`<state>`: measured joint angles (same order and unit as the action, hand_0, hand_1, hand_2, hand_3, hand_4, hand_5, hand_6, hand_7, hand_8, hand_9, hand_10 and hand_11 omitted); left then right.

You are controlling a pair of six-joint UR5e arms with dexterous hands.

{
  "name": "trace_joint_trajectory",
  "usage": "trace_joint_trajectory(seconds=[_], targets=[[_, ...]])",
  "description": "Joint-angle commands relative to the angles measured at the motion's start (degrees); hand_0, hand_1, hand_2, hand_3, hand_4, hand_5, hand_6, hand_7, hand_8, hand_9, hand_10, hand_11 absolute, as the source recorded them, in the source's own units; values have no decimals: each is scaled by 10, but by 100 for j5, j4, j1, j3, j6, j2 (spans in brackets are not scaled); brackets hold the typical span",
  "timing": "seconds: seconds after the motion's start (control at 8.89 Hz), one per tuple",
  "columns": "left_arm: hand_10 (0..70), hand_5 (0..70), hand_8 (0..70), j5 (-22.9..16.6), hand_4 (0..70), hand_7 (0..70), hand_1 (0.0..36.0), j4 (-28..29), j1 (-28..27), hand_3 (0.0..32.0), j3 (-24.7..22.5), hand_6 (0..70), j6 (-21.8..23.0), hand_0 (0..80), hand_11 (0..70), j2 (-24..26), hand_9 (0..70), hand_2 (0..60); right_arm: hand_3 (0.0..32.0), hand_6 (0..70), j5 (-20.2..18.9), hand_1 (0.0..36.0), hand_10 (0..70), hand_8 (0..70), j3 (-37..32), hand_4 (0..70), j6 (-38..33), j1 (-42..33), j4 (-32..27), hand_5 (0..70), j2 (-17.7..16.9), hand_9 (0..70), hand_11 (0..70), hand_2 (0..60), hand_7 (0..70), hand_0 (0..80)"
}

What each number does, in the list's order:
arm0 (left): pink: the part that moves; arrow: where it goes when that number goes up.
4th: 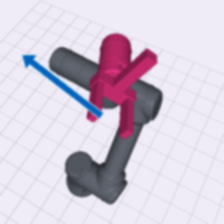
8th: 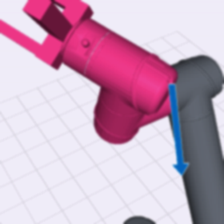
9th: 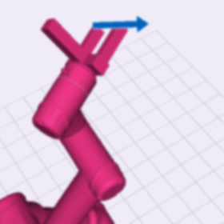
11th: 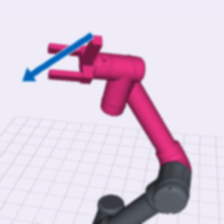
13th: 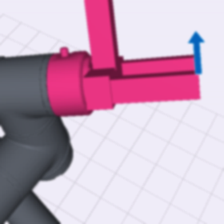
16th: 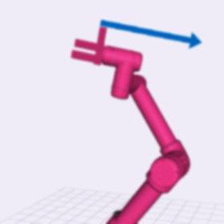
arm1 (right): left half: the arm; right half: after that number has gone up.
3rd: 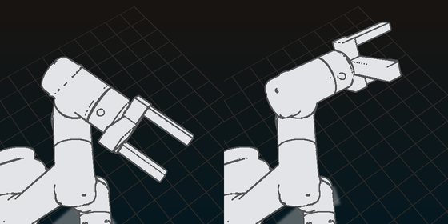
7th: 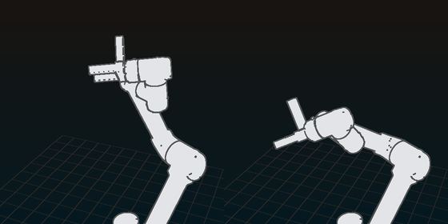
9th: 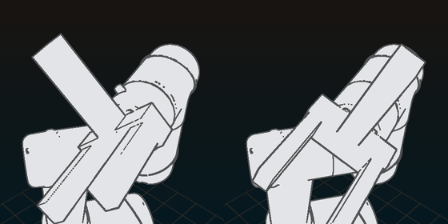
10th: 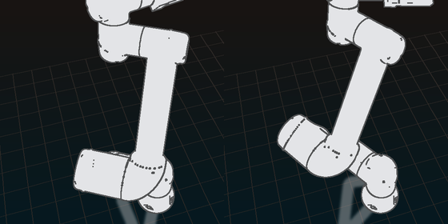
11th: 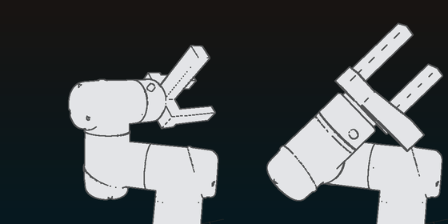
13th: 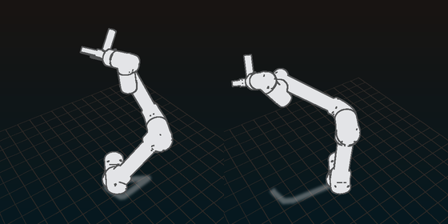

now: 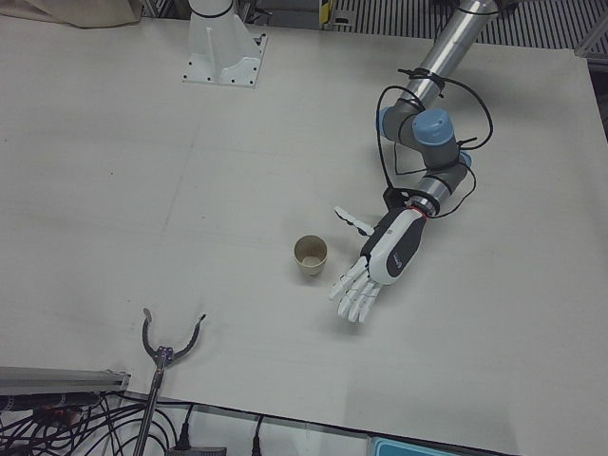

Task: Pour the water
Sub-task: 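Move the left hand toward the beige paper cup, fingers open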

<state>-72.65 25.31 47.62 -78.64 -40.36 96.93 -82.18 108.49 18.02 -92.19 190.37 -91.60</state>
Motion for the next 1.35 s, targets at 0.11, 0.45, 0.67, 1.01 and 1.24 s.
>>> trace_joint_trajectory(seconds=[0.11,0.45,0.67,1.01,1.24], targets=[[11,0,0,5,100,3,65,62,-341,166,77,0,27,499,32,27,3,0,0,63,0,32,0,49,-12,144,8,17,-9,78,11,17,3,0,84,449],[14,0,0,-4,71,13,87,0,-350,168,305,0,36,491,37,325,4,0,0,63,0,32,0,50,-3,144,0,8,-17,77,-7,19,4,0,84,449],[15,0,0,14,80,14,84,-26,-341,166,288,0,45,495,39,335,5,0,0,62,0,31,0,51,5,144,-9,0,-26,78,-24,17,2,0,81,448],[18,0,0,-4,70,21,97,-184,-341,160,331,0,45,495,43,518,5,0,0,62,0,31,0,50,-3,144,0,8,-18,79,-7,16,3,0,81,449],[19,0,0,-13,38,23,118,-315,-341,160,367,0,98,481,44,686,6,0,0,63,-9,32,0,49,14,145,-18,-18,-35,80,-42,18,4,0,84,449]])
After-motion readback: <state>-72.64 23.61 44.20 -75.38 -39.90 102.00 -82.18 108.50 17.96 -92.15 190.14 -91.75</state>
